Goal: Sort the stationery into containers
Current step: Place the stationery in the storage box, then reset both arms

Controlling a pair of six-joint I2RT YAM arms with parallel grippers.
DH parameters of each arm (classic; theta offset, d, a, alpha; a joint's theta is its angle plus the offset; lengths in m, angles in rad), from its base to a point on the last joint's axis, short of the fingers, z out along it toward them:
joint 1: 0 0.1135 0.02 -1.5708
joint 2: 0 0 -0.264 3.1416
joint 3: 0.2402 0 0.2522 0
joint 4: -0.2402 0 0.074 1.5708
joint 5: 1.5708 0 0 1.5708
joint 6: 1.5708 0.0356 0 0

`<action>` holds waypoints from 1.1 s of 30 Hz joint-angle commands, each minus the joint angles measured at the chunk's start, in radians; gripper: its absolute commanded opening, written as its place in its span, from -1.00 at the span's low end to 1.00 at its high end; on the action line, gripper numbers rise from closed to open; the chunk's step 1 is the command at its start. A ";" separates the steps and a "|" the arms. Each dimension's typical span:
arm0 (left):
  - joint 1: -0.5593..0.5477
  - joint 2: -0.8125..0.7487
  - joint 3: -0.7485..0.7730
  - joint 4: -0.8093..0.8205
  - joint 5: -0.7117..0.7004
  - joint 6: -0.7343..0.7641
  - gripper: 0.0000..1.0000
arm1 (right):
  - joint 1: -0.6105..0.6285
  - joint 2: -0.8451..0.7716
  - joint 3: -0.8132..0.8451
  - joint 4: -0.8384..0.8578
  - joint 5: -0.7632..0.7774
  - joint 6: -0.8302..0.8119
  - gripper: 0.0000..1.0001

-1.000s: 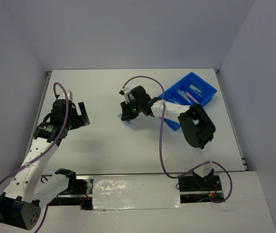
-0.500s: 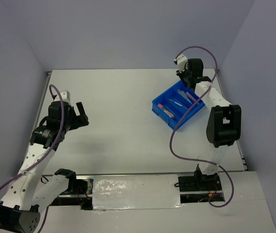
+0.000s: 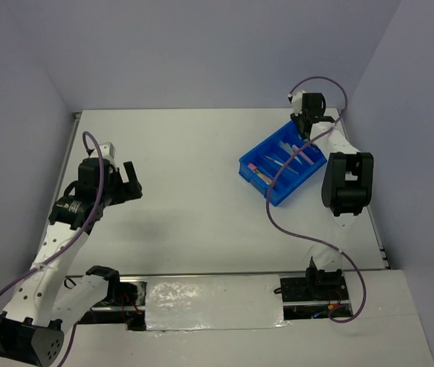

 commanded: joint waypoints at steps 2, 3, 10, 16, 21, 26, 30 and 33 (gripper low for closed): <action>0.008 -0.002 -0.004 0.039 0.029 0.023 0.99 | -0.025 0.018 0.089 -0.049 -0.010 0.020 -0.02; 0.009 -0.002 -0.004 0.037 0.026 0.022 0.99 | -0.025 0.016 0.092 -0.060 -0.010 0.018 -0.01; 0.032 0.011 0.001 0.036 0.015 0.020 0.99 | -0.025 -0.023 0.141 -0.138 -0.047 0.096 0.34; 0.083 0.041 0.065 0.011 -0.078 -0.006 0.99 | -0.025 -0.542 -0.197 -0.021 -0.315 0.519 0.99; 0.080 0.027 0.200 -0.061 -0.215 -0.024 0.99 | -0.011 -0.940 -0.470 -0.133 -0.343 0.604 0.99; 0.077 0.015 0.344 -0.174 -0.262 -0.042 0.99 | 0.110 -1.406 -0.596 -0.271 -0.162 0.607 0.99; 0.077 -0.058 0.455 -0.266 -0.311 -0.021 0.99 | 0.113 -1.591 -0.577 -0.385 -0.199 0.621 0.99; 0.066 -0.115 0.501 -0.335 -0.359 -0.004 0.99 | 0.112 -1.668 -0.544 -0.469 -0.229 0.613 0.99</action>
